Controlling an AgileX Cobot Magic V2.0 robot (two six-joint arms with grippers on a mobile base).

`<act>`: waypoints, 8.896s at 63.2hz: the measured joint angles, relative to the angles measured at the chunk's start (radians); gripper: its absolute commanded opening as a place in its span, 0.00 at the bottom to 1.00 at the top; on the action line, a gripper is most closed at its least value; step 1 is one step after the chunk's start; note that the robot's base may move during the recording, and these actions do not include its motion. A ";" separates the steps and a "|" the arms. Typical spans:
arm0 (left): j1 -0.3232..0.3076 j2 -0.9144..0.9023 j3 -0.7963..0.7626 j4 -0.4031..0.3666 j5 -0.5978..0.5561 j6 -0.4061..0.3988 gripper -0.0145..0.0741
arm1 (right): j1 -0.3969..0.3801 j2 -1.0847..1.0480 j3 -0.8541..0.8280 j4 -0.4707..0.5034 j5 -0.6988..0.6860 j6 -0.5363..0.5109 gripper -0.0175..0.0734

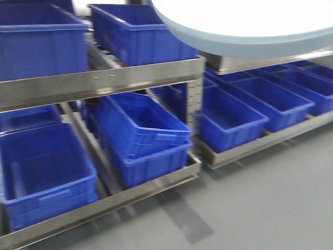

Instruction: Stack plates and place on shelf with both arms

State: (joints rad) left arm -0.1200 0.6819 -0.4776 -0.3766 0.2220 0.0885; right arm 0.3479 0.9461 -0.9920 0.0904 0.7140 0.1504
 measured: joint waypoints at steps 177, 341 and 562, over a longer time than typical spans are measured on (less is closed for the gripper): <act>0.000 0.000 0.000 0.000 0.000 0.000 0.26 | 0.000 0.000 0.000 0.000 0.000 0.000 0.24; 0.000 0.000 0.000 0.000 0.000 0.000 0.26 | -0.306 0.558 -0.402 -0.003 -0.268 0.000 0.24; 0.000 0.000 0.000 0.000 0.000 0.000 0.26 | -0.313 -0.955 1.021 -0.001 -0.583 0.000 0.25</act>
State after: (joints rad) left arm -0.1200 0.6819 -0.4776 -0.3766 0.2220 0.0885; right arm 0.0352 -0.0087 0.0290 0.0889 0.1308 0.1504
